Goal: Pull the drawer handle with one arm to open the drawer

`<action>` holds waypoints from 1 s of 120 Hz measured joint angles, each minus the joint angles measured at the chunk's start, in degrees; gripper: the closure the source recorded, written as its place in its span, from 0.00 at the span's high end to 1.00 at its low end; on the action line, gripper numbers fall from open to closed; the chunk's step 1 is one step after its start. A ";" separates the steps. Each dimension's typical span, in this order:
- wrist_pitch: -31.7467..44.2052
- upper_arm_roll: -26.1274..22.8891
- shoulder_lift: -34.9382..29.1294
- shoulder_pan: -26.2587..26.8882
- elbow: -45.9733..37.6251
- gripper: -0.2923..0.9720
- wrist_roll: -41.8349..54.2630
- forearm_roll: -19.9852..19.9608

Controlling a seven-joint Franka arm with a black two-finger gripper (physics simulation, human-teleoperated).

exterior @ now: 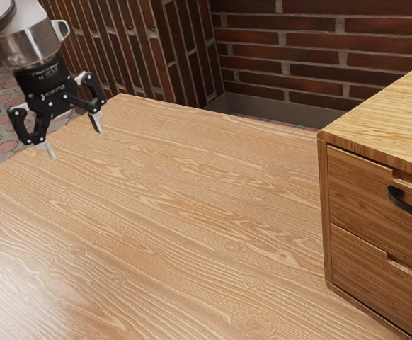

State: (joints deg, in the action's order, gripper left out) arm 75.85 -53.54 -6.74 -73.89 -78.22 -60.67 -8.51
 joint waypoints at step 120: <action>15.76 10.94 -0.68 37.47 3.54 0.74 -19.27 -6.47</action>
State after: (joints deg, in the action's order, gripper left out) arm 91.61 -42.61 -7.42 -36.43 -74.68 -79.95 -14.98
